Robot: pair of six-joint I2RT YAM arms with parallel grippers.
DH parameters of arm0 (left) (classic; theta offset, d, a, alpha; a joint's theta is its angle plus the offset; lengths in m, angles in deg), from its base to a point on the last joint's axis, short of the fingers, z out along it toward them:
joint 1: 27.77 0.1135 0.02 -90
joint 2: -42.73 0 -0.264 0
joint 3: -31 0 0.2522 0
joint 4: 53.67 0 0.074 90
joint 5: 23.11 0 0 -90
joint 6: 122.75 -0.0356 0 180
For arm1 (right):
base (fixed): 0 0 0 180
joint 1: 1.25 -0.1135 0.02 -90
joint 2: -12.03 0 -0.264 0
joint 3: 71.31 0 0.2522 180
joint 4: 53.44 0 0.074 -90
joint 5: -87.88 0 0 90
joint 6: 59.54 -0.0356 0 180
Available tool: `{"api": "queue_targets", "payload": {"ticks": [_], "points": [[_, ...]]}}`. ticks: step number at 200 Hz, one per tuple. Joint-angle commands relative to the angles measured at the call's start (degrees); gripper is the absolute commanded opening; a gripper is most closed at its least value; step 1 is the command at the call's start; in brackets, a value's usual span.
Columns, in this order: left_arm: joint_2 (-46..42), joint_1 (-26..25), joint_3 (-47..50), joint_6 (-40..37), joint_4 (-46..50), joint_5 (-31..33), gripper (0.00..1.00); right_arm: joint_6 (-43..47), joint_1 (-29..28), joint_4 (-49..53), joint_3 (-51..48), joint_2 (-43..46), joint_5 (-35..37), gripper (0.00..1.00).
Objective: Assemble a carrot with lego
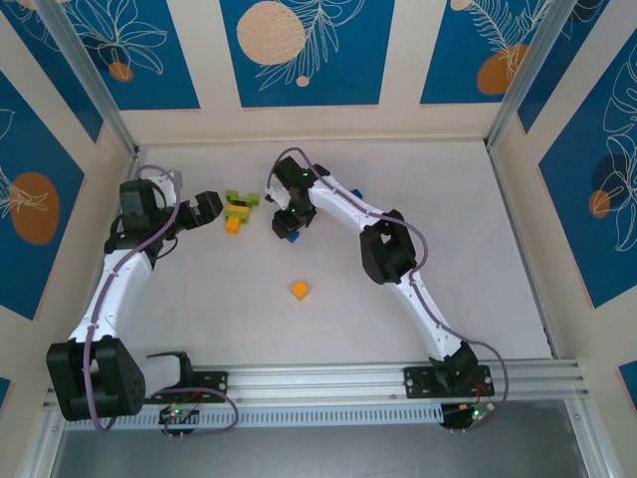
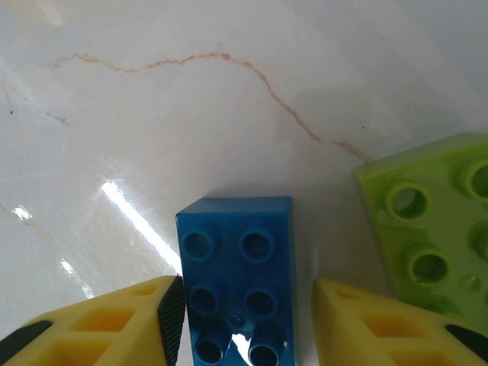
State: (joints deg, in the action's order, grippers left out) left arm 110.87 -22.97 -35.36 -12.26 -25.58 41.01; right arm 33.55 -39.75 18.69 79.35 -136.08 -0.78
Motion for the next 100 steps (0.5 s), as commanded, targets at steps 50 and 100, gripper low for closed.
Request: {"api": "queue_targets", "payload": {"ticks": [50,100], "points": [[0.7,-0.3,-1.1,-0.5,-1.0,-1.6,1.00,0.8,-1.2,2.3,-0.7,-1.3,0.9,0.42],[0.8,-0.2,-1.0,-0.5,-1.0,-1.7,1.00,0.3,-1.5,2.5,-2.2,0.8,1.1,0.37]]}}
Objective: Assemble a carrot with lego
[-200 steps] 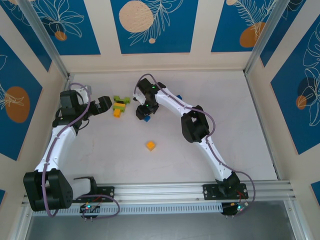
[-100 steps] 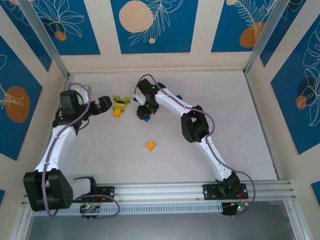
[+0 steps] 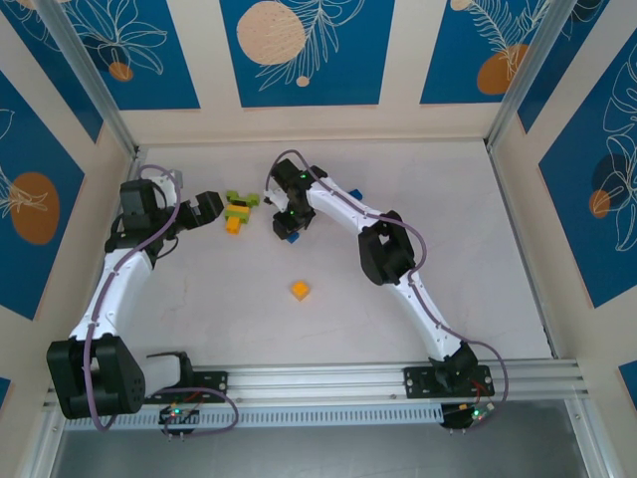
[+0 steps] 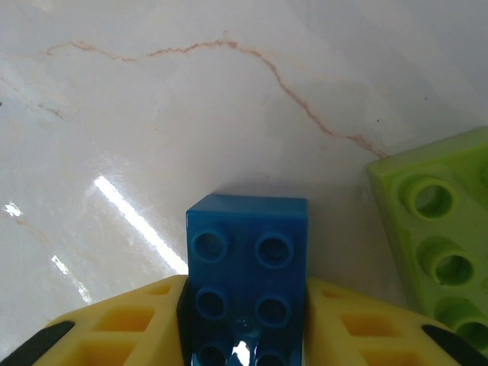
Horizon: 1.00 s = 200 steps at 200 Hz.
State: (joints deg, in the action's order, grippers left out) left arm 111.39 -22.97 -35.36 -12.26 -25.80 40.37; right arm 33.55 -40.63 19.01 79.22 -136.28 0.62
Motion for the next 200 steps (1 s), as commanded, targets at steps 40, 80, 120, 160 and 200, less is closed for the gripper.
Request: {"api": "queue_targets", "payload": {"ticks": [40,80,120,160,200], "points": [[0.5,-0.3,-1.0,-0.5,-0.9,-1.2,1.00,-1.0,-0.9,0.7,-7.9,7.6,-1.7,0.35],[0.9,-0.2,-1.0,-0.8,-0.5,-0.7,1.00,-2.5,-2.1,-0.3,-17.0,18.2,-2.4,0.35],[0.9,-0.2,-1.0,-1.2,-0.1,-0.2,1.00,-5.3,-3.9,-3.1,-31.3,30.2,-2.4,0.35],[1.3,-0.2,-0.9,-1.3,0.0,0.3,0.99,-9.6,-6.9,-7.5,-44.9,39.9,-3.0,0.35],[1.8,-0.2,-1.1,-1.6,0.6,0.7,1.00,-11.9,-9.6,-10.1,-49.7,41.9,-3.5,0.35]]}}
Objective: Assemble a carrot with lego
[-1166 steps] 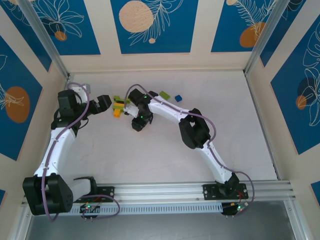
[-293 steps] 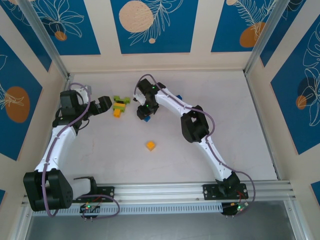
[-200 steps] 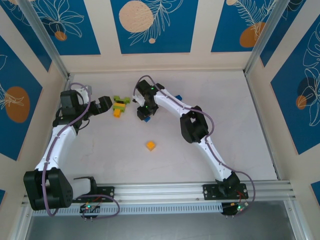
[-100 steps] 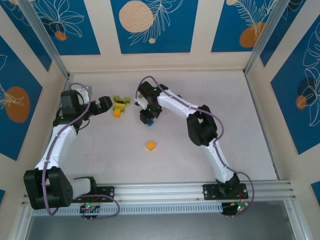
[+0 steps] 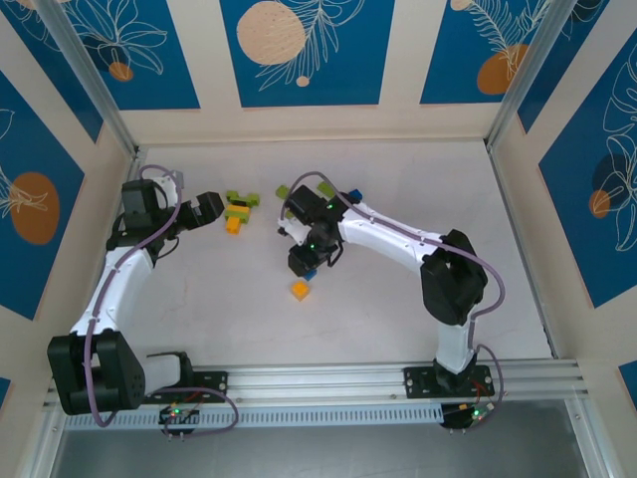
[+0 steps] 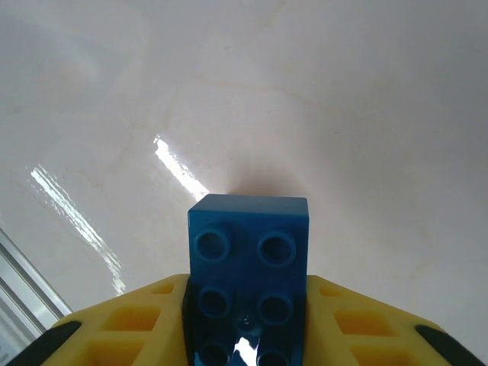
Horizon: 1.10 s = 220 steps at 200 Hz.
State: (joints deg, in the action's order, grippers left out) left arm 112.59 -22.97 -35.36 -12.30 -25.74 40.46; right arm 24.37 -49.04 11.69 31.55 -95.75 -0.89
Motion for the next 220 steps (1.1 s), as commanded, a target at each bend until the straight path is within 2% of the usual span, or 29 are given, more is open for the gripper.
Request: {"api": "queue_targets", "payload": {"ticks": [1,220], "points": [[0.6,-0.2,-1.1,-1.5,0.5,0.7,0.99,-2.7,-1.3,-2.8,-2.1,1.4,-2.1,0.35],[0.9,-0.3,-1.3,-1.6,0.5,0.2,1.00,-3.4,-3.4,-7.0,-6.9,-3.3,-1.3,0.34]]}}
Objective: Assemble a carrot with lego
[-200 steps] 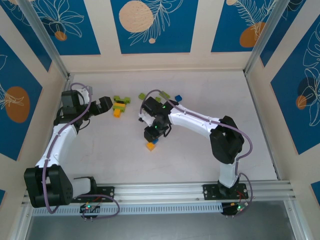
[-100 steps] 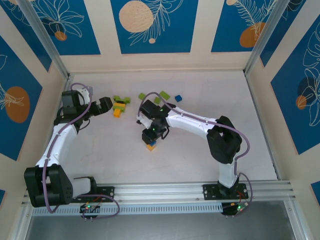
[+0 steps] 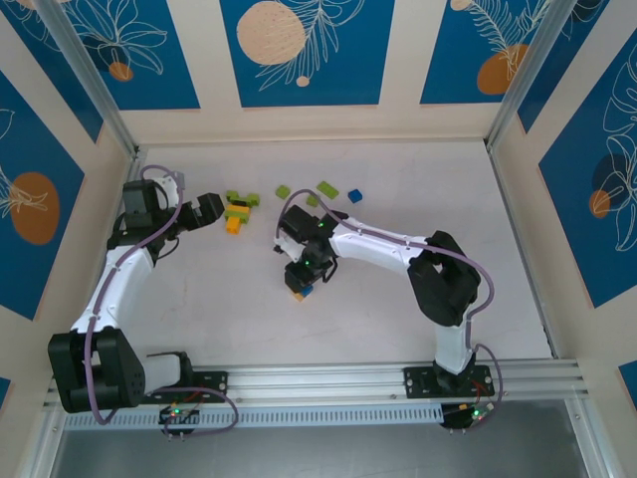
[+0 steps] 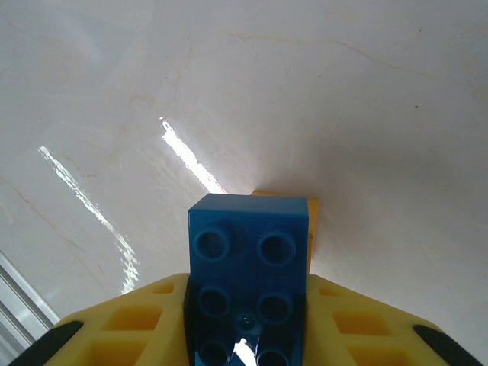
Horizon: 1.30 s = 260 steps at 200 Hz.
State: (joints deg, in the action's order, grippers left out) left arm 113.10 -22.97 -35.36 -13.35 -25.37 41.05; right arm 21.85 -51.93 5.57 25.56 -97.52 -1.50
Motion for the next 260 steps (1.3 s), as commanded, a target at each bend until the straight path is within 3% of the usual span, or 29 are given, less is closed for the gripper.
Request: {"api": "queue_targets", "payload": {"ticks": [1,260], "points": [[0.4,-0.3,-1.2,-0.5,0.1,-0.4,1.00,-0.9,-0.5,-0.9,-1.0,-1.5,-0.7,0.34],[0.3,-0.2,-1.3,-0.5,0.1,-0.8,1.00,-1.0,-1.4,-0.9,-6.6,1.0,0.7,0.33]]}}
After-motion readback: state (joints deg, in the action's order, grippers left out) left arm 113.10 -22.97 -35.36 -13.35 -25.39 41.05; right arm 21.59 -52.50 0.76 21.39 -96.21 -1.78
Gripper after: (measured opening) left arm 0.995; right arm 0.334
